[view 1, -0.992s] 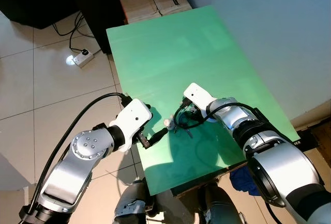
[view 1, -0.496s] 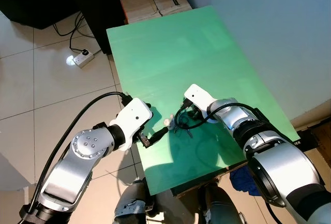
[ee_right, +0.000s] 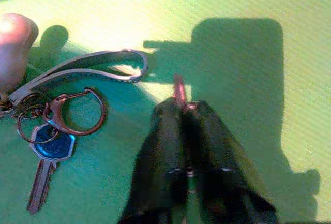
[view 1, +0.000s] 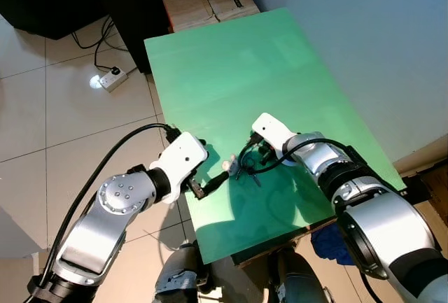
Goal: Hang keys on a hook
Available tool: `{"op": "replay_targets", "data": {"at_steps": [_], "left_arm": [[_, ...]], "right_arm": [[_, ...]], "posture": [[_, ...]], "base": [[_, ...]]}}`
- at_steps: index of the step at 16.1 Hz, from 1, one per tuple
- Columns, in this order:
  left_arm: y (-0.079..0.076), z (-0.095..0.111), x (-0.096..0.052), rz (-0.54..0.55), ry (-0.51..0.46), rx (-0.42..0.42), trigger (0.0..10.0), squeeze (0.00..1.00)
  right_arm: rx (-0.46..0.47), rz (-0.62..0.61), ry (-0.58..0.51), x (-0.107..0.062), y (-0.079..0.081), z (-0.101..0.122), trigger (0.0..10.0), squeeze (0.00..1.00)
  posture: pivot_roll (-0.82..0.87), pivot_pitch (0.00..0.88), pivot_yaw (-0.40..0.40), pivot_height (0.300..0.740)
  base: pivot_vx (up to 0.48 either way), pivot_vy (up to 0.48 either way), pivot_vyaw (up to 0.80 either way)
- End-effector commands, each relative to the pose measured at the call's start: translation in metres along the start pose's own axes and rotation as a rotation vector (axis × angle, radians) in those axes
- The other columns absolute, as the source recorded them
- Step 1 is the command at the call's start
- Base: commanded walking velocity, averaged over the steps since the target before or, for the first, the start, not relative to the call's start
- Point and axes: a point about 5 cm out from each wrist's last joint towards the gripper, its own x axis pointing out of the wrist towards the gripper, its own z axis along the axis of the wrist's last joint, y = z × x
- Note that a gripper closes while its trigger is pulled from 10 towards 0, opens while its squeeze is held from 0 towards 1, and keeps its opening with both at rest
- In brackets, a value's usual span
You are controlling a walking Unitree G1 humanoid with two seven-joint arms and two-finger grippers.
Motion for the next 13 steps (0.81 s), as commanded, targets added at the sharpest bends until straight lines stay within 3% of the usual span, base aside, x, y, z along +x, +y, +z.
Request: {"op": "replay_targets", "data": {"at_steps": [1, 6, 10, 12, 13], "left_arm": [[-0.003, -0.001, 0.000, -0.016, 0.006, 0.004, 10.0, 0.00], [-0.004, 0.000, 0.002, -0.012, 0.002, 0.001, 10.0, 0.00], [-0.004, 0.000, 0.002, -0.014, 0.001, 0.000, 10.0, 0.00], [-0.005, 0.000, 0.003, -0.013, 0.000, -0.001, 10.0, 0.00], [-0.005, 0.000, 0.003, -0.013, 0.000, -0.001, 10.0, 0.00]], "right_arm": [[0.013, 0.000, 0.013, 0.000, -0.001, -0.002, 0.0, 0.00], [0.053, -0.081, -0.105, -0.009, -0.019, 0.011, 0.0, 0.00], [0.045, -0.059, -0.157, -0.013, -0.025, 0.017, 0.0, 0.00], [0.044, -0.008, -0.141, -0.015, -0.025, 0.014, 10.0, 0.00], [0.053, 0.012, -0.130, -0.015, -0.025, 0.012, 10.0, 0.23]], "posture": [[-0.04, 0.302, 0.056, 0.718], [-0.05, 0.309, 0.055, 0.718], [-0.05, 0.311, 0.055, 0.718], [-0.05, 0.309, 0.053, 0.718], [-0.05, 0.309, 0.053, 0.718]], "base": [[0.000, 0.000, 0.00], [0.000, 0.000, 0.00], [0.000, 0.000, 0.00], [0.000, 0.000, 0.00], [0.000, 0.000, 0.00]]}}
